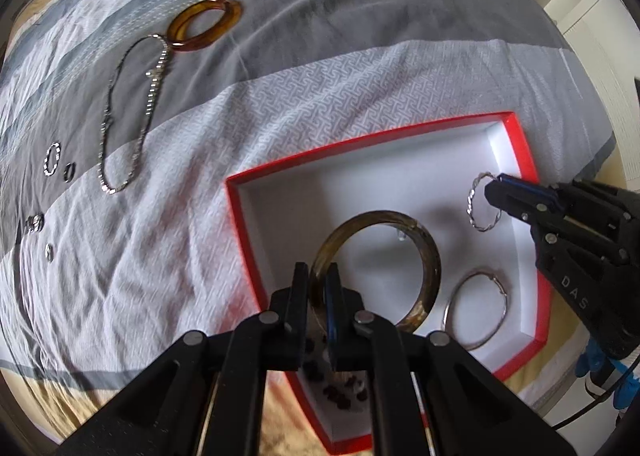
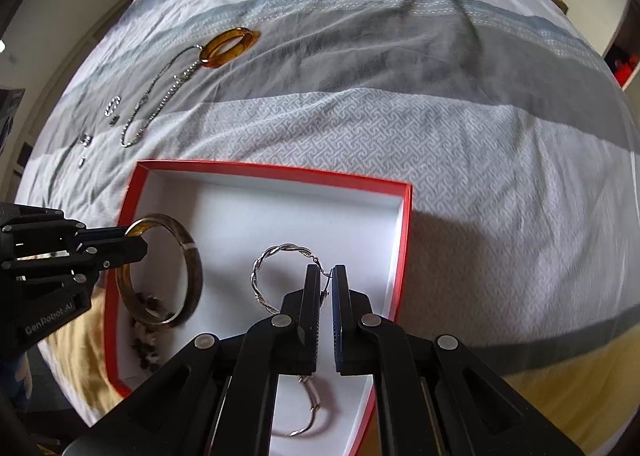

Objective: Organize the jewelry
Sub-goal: 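Carry both bangles into the white box and open both tools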

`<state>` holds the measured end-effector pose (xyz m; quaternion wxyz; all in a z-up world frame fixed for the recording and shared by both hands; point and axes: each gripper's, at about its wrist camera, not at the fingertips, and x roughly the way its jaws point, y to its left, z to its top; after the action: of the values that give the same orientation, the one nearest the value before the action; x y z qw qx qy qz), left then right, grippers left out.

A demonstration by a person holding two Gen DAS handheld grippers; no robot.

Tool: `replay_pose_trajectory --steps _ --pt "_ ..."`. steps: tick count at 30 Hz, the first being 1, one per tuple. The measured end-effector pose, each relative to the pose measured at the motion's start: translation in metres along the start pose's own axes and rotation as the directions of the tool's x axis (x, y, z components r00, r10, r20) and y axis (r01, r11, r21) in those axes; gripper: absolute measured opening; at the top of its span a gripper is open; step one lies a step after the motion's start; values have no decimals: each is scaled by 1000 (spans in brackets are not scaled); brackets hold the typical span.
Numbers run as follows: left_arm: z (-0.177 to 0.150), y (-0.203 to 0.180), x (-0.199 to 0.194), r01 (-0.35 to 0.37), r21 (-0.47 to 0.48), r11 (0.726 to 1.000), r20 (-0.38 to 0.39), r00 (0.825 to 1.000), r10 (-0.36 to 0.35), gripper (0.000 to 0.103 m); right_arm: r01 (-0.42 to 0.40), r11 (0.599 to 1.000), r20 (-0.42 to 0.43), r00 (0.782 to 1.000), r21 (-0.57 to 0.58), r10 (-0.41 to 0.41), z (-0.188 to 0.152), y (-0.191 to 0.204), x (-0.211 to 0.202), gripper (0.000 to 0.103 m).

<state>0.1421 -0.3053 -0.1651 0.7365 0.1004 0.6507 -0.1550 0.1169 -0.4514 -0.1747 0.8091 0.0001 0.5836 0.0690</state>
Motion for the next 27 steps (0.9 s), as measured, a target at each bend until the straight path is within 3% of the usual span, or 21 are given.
replay_pose_trajectory --steps 8,16,21,24,27 --pt "-1 -5 31 -15 1 1000 -56 998 15 7 41 999 -31 999 -24 -42 4 0 20 6" --pt "10 14 37 4 -50 999 -52 999 -7 10 42 999 -21 999 -25 -42 4 0 25 6" --pt "14 19 31 25 -51 998 -46 999 -27 25 34 999 -24 999 -18 -35 8 -1 24 7" --pt "23 24 16 37 -41 998 -33 999 -39 35 33 999 -13 999 -10 -33 9 -4 17 20" --pt "24 28 2 39 -38 999 -19 999 -39 37 27 1000 -2 1000 -6 -27 12 -3 8 23"
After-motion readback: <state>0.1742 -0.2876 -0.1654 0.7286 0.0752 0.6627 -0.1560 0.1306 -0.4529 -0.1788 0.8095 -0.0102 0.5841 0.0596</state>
